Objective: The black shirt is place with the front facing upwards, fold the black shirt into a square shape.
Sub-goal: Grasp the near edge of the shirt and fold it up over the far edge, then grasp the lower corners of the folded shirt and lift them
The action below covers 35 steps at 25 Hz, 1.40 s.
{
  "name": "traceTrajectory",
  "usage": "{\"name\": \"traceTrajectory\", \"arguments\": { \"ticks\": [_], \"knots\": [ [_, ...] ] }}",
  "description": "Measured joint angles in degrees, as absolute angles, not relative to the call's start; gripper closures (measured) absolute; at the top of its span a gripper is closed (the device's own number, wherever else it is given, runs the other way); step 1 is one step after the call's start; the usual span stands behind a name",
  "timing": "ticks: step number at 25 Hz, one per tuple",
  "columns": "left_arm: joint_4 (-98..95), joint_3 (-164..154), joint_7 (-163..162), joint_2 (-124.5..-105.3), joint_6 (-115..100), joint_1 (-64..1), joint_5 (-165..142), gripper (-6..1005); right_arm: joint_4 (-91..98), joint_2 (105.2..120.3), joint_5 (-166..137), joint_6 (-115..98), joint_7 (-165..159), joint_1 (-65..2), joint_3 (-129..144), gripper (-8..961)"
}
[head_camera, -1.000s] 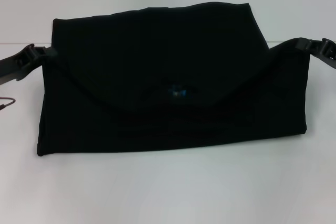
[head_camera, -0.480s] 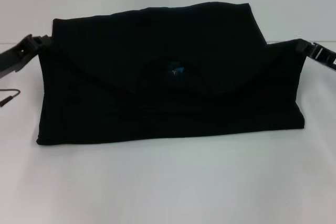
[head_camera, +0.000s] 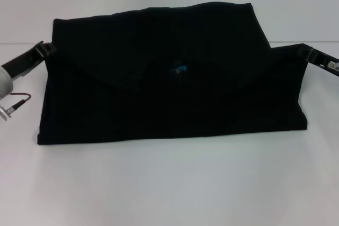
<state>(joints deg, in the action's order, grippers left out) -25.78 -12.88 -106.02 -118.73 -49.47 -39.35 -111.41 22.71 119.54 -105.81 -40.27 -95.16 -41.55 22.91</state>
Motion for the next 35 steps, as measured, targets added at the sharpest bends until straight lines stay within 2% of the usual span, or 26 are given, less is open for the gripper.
{"name": "traceTrajectory", "arguments": {
  "ticks": [7, 12, 16, 20, 24, 26, 29, 32, 35],
  "knots": [
    [-26.1, -13.6, -103.9, -120.67, -44.8, -40.0, -110.4, 900, 20.8, 119.71, -105.8, -38.1, -90.2, -42.9, 24.4, 931],
    [-26.0, -13.6, -100.8, -121.32, -43.8, -39.1, -106.0, 898, 20.7, 119.71, -105.8, -37.9, -89.4, -42.8, 25.1, 789],
    [-26.0, -13.6, -100.6, -121.35, -44.2, -38.2, -104.9, 724, 21.0, 119.63, -105.4, -38.5, -89.9, -41.6, 24.5, 695],
    [-25.8, -14.6, -102.3, -119.51, -51.4, -35.7, -105.1, 508, 22.6, 118.91, -103.6, -46.7, -89.5, -38.5, 25.0, 607],
    [-25.6, -21.6, -109.9, -115.30, -62.7, -31.7, -105.3, 350, 25.1, 117.78, -105.6, -58.7, -88.3, -35.2, 28.3, 520],
    [-25.7, -26.0, -113.5, -113.02, -66.4, -30.0, -105.3, 271, 26.4, 117.35, -106.7, -63.7, -87.0, -33.9, 31.7, 430],
    [-26.4, -31.1, -118.2, -110.55, -69.8, -28.1, -106.6, 270, 28.2, 117.23, -108.2, -69.1, -85.0, -32.8, 36.6, 294],
    [-29.0, -31.7, -120.6, -110.06, -69.8, -27.0, -111.8, 270, 28.7, 117.46, -109.9, -71.7, -82.8, -32.6, 40.1, 103],
    [-29.8, -31.6, -121.1, -110.01, -69.3, -27.0, -114.9, 269, 28.8, 118.01, -111.8, -72.7, -80.7, -33.1, 43.7, 108]
  ]
}}
